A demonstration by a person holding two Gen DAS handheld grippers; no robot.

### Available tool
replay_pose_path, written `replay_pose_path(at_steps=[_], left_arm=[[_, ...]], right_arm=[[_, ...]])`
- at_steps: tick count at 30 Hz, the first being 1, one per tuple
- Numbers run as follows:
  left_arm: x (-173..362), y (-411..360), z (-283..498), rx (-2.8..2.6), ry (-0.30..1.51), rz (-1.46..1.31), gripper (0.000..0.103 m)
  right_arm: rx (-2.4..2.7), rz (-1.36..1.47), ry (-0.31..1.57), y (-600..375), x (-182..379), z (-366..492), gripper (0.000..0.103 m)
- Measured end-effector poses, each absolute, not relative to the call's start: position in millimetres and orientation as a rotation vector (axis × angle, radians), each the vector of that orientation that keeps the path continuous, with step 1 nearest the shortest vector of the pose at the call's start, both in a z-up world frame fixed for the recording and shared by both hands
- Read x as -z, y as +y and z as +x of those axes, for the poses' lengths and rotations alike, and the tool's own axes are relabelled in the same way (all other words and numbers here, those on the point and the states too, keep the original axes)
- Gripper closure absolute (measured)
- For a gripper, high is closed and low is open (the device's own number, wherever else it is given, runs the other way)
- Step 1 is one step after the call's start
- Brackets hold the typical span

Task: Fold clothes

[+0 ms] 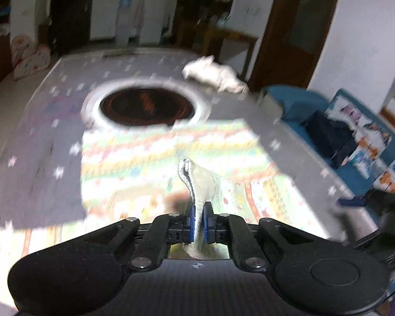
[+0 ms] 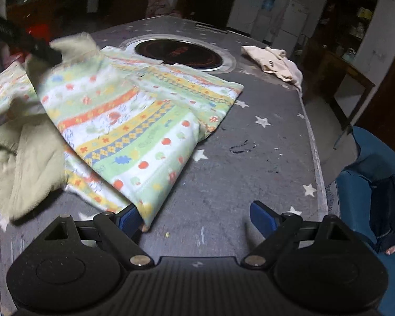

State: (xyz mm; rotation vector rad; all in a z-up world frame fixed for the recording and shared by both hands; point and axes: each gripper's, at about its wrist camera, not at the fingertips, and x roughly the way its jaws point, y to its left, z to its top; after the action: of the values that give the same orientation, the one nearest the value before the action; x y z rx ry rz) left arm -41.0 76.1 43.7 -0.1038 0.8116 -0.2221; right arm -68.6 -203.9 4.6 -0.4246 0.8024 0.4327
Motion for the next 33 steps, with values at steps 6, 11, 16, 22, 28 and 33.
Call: replay_pose_path(at_steps=[6,11,16,22,28,33], left_arm=[[-21,85,-46,0.194,0.857,-0.125,0.096],[-20,89,-47,0.19,0.852,-0.136,0.096],[-18,91,-48,0.184,0.851,-0.151,0.095],[-12,95,-47,0.183,0.858,-0.166,0.095],[-5,100,-47,0.184,0.871,-0.183,0.092],[1,106,-48,0.168,0.883,-0.2,0.087]], right_arm=[[-0.541,-0.38,0.83,-210,-28,-70,0.027],[-0.613,-0.317,0.79,-201,-45,-49,0.044],[-0.649,-0.271,0.775,-178,-33,-10,0.066],[-0.632,-0.294,0.811,-162,0,19,0.078],[-0.642,-0.332,0.791,-165,-2,7,0.08],[-0.645,-0.362,0.791,-166,1,0,0.079]])
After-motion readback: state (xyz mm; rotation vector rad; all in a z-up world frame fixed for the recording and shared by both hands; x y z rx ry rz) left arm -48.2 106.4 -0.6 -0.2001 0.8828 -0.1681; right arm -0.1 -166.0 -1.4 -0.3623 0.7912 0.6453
